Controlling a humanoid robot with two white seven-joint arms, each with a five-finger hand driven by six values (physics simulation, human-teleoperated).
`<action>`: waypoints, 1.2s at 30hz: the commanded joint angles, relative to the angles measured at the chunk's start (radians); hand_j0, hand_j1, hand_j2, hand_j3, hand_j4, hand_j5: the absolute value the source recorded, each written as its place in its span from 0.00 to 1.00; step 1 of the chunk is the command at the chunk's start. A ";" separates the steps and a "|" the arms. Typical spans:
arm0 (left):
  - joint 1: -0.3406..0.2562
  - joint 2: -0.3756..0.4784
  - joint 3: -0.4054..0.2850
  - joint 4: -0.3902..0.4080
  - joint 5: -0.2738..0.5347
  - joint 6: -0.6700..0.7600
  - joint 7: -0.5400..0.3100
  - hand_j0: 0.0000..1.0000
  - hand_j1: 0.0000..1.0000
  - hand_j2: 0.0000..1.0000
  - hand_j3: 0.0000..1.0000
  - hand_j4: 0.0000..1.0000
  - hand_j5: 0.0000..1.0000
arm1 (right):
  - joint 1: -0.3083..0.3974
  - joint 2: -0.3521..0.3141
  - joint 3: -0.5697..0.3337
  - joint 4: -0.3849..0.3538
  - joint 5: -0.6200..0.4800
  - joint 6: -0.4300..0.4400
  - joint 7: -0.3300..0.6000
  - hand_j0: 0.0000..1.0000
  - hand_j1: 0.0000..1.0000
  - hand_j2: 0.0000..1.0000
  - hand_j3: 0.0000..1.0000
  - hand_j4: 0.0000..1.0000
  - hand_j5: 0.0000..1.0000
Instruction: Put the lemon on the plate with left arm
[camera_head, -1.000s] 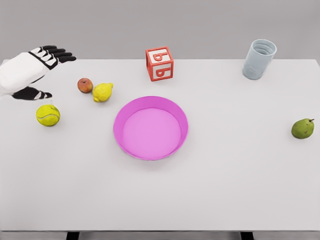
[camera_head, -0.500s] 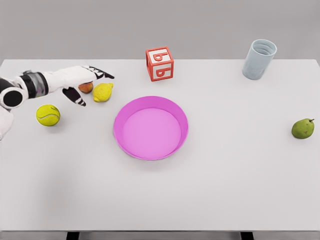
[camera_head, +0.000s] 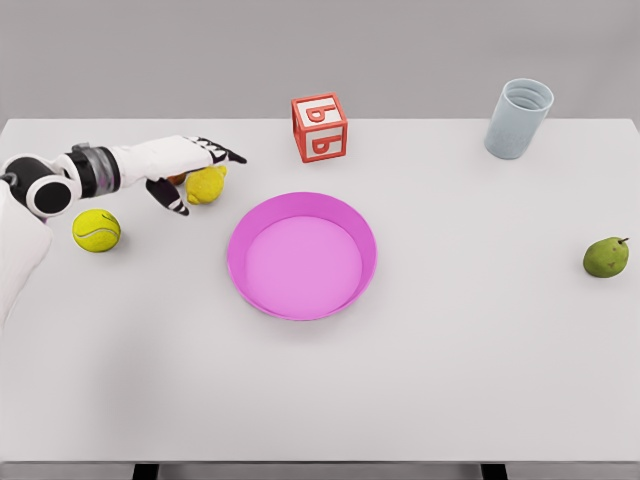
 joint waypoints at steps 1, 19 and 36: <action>0.000 -0.001 -0.002 0.004 0.002 0.003 0.000 1.00 1.00 1.00 1.00 1.00 1.00 | 0.000 0.000 0.000 0.001 0.000 0.000 0.000 1.00 1.00 1.00 1.00 1.00 1.00; -0.021 -0.023 0.000 0.063 0.003 0.003 0.000 1.00 1.00 1.00 1.00 1.00 1.00 | -0.002 0.000 0.000 -0.001 -0.001 0.000 0.000 1.00 1.00 1.00 1.00 1.00 1.00; 0.008 -0.024 0.001 -0.034 0.003 0.003 0.000 1.00 1.00 1.00 1.00 1.00 1.00 | -0.002 0.000 0.000 -0.001 0.000 0.000 0.000 1.00 1.00 1.00 1.00 1.00 1.00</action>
